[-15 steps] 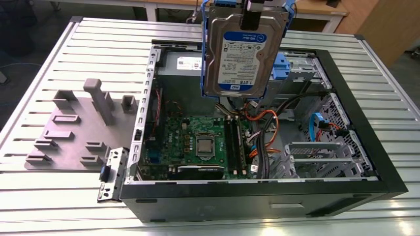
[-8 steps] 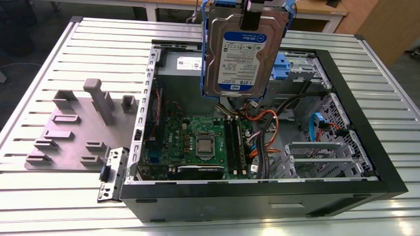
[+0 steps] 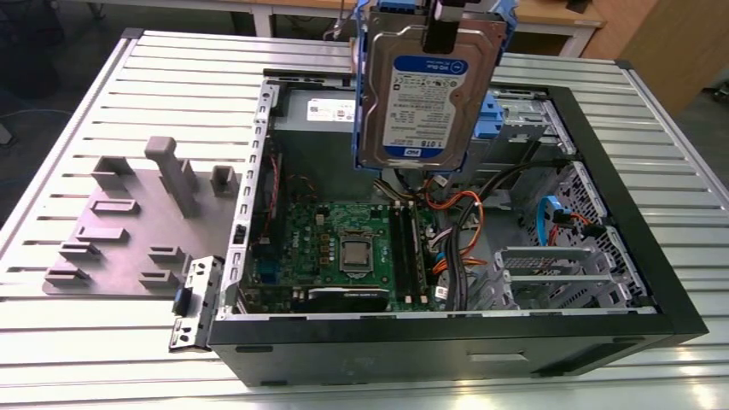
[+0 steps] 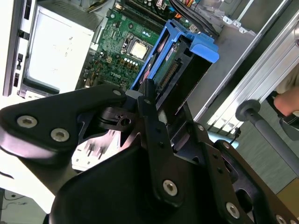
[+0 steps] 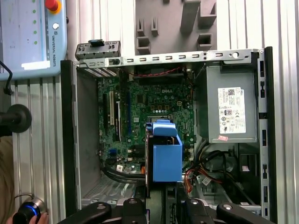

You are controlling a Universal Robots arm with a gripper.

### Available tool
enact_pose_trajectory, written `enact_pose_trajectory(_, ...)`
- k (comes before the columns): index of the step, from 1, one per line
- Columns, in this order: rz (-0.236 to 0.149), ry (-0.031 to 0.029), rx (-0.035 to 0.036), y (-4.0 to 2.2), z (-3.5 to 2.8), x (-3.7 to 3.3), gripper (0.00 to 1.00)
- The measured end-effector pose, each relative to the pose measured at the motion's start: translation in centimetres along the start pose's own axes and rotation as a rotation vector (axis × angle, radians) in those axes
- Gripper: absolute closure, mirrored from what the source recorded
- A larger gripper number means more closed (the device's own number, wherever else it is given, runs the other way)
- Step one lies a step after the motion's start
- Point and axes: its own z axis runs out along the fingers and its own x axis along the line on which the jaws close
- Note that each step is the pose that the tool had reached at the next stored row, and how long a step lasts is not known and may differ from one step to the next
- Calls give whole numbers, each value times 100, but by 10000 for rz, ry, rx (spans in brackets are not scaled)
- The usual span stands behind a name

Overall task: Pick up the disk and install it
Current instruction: 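Pick up the disk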

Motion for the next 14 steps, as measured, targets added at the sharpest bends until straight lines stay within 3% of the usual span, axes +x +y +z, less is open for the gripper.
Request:
enact_pose_trajectory(2,-2,-17,-2,-17,4,-1,65)
enact_pose_trajectory(3,-4,-95,-7,-18,4,0,65)
enact_pose_trajectory(6,-11,-483,-25,-20,9,6,65)
enact_pose_trajectory(7,-12,-573,-30,-20,10,12,65)
enact_pose_trajectory(8,-13,-622,-33,-21,15,26,65)
enact_pose_trajectory(14,-12,-633,-33,-31,46,210,65)
